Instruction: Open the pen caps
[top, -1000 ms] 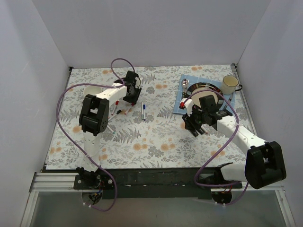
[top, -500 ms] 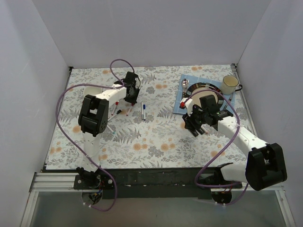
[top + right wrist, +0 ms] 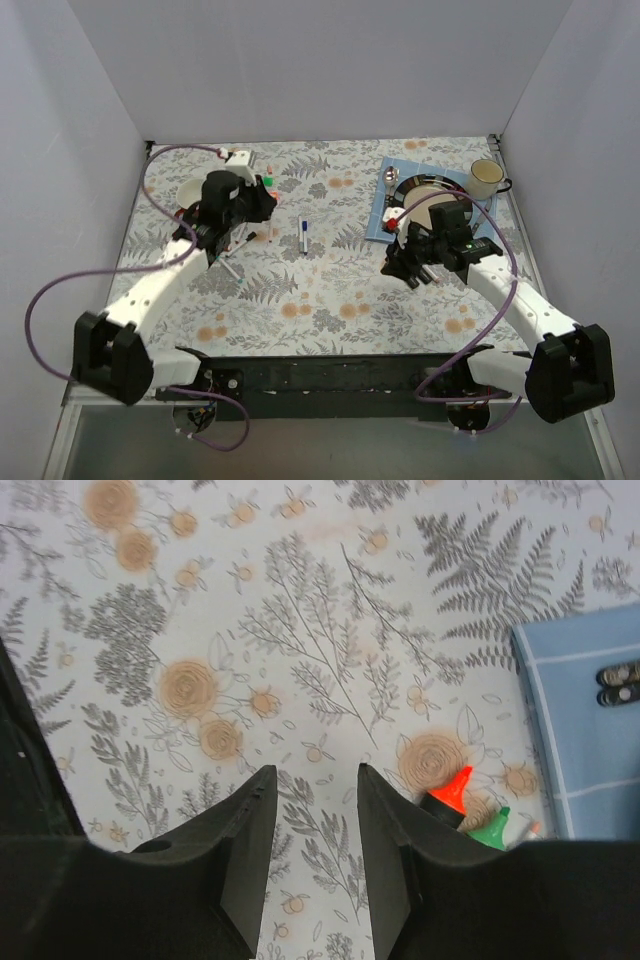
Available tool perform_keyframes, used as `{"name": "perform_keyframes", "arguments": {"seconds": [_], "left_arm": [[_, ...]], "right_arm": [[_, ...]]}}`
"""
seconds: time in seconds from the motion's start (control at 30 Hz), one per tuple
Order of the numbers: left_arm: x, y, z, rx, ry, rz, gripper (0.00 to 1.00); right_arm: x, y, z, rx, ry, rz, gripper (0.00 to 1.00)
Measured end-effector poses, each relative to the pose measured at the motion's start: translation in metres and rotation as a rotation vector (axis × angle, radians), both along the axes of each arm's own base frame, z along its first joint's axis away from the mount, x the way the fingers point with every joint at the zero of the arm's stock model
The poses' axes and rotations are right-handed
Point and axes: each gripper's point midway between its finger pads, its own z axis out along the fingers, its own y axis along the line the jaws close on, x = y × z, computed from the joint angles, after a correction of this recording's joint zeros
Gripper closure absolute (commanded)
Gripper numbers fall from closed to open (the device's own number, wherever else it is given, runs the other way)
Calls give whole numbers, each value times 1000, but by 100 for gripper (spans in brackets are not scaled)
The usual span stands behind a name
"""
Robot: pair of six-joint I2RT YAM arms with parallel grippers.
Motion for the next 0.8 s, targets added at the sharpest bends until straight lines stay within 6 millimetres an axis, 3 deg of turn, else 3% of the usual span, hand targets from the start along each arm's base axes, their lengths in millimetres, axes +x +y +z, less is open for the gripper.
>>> {"name": "perform_keyframes", "arguments": {"seconds": [0.1, 0.17, 0.23, 0.3, 0.4, 0.5, 0.67, 0.8], "left_arm": [[-36, -9, 38, -231, -123, -29, 100], [-62, -16, 41, -378, -139, -54, 100], [-84, -23, 33, -524, -130, -71, 100], [-105, -27, 11, -653, -79, -76, 100], [-124, -31, -12, -774, -3, -57, 100], [-135, -38, -9, -877, 13, -63, 100], [-147, -61, 18, -997, -24, -123, 100], [-152, -82, 14, -1022, -2, -141, 100]], "right_arm": [[-11, 12, 18, 90, -27, 67, 52], [-17, 22, 33, 161, -50, 118, 49], [-22, 32, 48, 240, -54, 170, 44], [-27, 42, 60, 313, -41, 210, 43], [-32, 55, 75, 420, 11, 259, 43], [-32, 65, 75, 480, 98, 287, 43], [-35, 70, 62, 519, 212, 267, 32], [-42, 70, 52, 555, 289, 222, 27]]}}
